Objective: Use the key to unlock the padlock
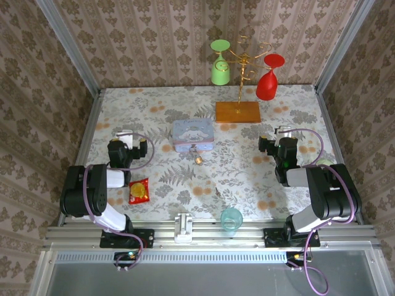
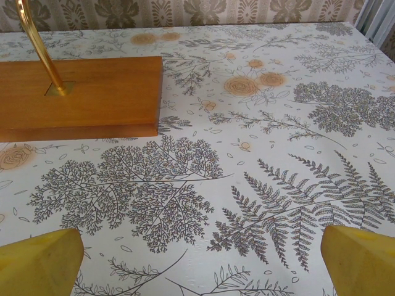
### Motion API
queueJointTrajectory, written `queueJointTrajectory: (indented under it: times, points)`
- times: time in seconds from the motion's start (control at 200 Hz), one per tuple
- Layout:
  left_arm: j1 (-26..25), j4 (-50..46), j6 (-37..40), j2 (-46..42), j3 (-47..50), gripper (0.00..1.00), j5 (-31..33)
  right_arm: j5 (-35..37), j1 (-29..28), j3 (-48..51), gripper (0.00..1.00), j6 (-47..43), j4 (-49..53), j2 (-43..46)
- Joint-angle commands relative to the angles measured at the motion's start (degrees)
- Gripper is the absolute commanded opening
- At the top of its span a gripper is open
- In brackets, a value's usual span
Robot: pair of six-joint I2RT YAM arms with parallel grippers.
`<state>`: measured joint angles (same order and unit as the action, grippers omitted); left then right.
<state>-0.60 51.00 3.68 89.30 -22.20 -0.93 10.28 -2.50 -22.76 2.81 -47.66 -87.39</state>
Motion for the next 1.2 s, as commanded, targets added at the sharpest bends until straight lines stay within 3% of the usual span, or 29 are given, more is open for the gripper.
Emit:
queueJointTrajectory:
  times: [0.0, 0.62, 0.69, 0.955, 1.055, 1.115, 1.195]
  points:
    - [0.26, 1.19, 0.35, -0.13, -0.40, 1.00, -0.92, 0.50, 0.22, 0.00, 1.00, 0.20, -2.26, -0.20]
    - [0.65, 1.23, -0.17, -0.14, -0.40, 1.00, -1.35, 0.34, 0.31, 0.16, 1.00, 0.19, -2.39, -0.10]
    - [0.67, 1.62, -0.88, -1.02, 0.05, 1.00, 0.78, 0.55, 0.32, -0.10, 1.00, 0.35, -1.30, 1.01]
    - [-0.04, -10.29, -3.23, -16.25, 0.18, 1.00, 8.04, -1.45, 0.09, -6.24, 1.00, 4.25, 22.65, 15.16]
    - [-0.11, -17.94, -11.70, -21.83, -1.19, 1.00, 10.84, -6.70, -0.27, -8.91, 1.00, 7.90, 31.35, 19.44]
    - [-0.01, -26.30, -19.09, -24.97, -3.34, 1.00, 8.78, -8.66, -1.65, -10.41, 1.00, 9.65, 36.70, 21.30]
    - [-0.01, -32.37, -25.65, -27.80, -4.43, 1.00, 0.36, -11.88, -4.80, -13.58, 1.00, 11.00, 44.35, 22.13]
